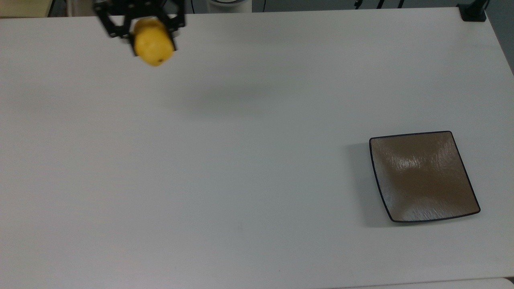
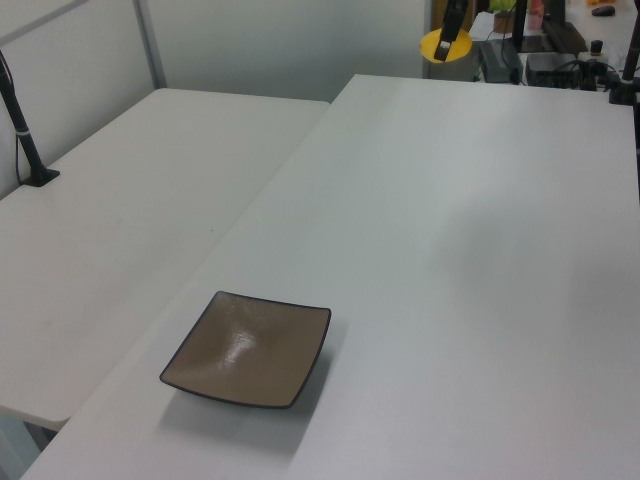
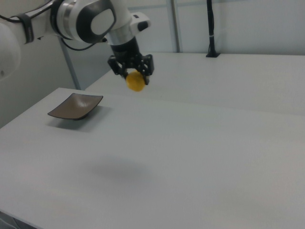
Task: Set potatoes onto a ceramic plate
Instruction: 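Lift the held potato and carry it toward the brown plate, then lower the potato onto the brown plate and open the gripper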
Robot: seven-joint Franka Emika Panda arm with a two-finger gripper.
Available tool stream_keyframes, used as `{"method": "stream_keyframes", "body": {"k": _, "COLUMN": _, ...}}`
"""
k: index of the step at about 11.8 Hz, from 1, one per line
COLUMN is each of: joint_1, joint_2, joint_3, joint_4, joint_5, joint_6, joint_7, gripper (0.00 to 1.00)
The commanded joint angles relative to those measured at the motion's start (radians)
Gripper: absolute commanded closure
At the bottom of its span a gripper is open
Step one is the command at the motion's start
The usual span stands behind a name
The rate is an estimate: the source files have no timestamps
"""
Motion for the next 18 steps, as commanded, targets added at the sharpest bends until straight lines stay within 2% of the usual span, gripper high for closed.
{"method": "stream_keyframes", "body": {"k": 1, "joint_1": 0.165, "joint_2": -0.056, "joint_3": -0.036, "joint_4": -0.086, "joint_5": -0.006, "joint_6": -0.027, "joint_7": 0.194, "gripper": 1.00}}
{"method": "stream_keyframes", "body": {"k": 4, "joint_1": 0.297, "joint_2": -0.013, "joint_3": -0.044, "joint_4": -0.080, "joint_5": -0.035, "joint_6": -0.012, "joint_7": 0.429, "gripper": 1.00}}
{"method": "stream_keyframes", "body": {"k": 7, "joint_1": 0.404, "joint_2": 0.056, "joint_3": -0.040, "joint_4": -0.050, "joint_5": -0.067, "joint_6": 0.025, "joint_7": 0.576, "gripper": 1.00}}
{"method": "stream_keyframes", "body": {"k": 9, "joint_1": 0.473, "joint_2": 0.126, "joint_3": -0.033, "joint_4": -0.024, "joint_5": -0.083, "joint_6": 0.149, "joint_7": 0.730, "gripper": 1.00}}
{"method": "stream_keyframes", "body": {"k": 12, "joint_1": 0.562, "joint_2": 0.258, "joint_3": -0.033, "joint_4": 0.037, "joint_5": -0.171, "joint_6": 0.318, "joint_7": 0.967, "gripper": 1.00}}
{"method": "stream_keyframes", "body": {"k": 13, "joint_1": 0.597, "joint_2": 0.311, "joint_3": -0.033, "joint_4": 0.070, "joint_5": -0.208, "joint_6": 0.364, "joint_7": 1.012, "gripper": 1.00}}
{"method": "stream_keyframes", "body": {"k": 16, "joint_1": 0.634, "joint_2": 0.402, "joint_3": -0.033, "joint_4": 0.126, "joint_5": -0.213, "joint_6": 0.525, "joint_7": 1.082, "gripper": 1.00}}
{"method": "stream_keyframes", "body": {"k": 18, "joint_1": 0.664, "joint_2": 0.503, "joint_3": -0.033, "joint_4": 0.216, "joint_5": -0.213, "joint_6": 0.602, "joint_7": 1.094, "gripper": 1.00}}
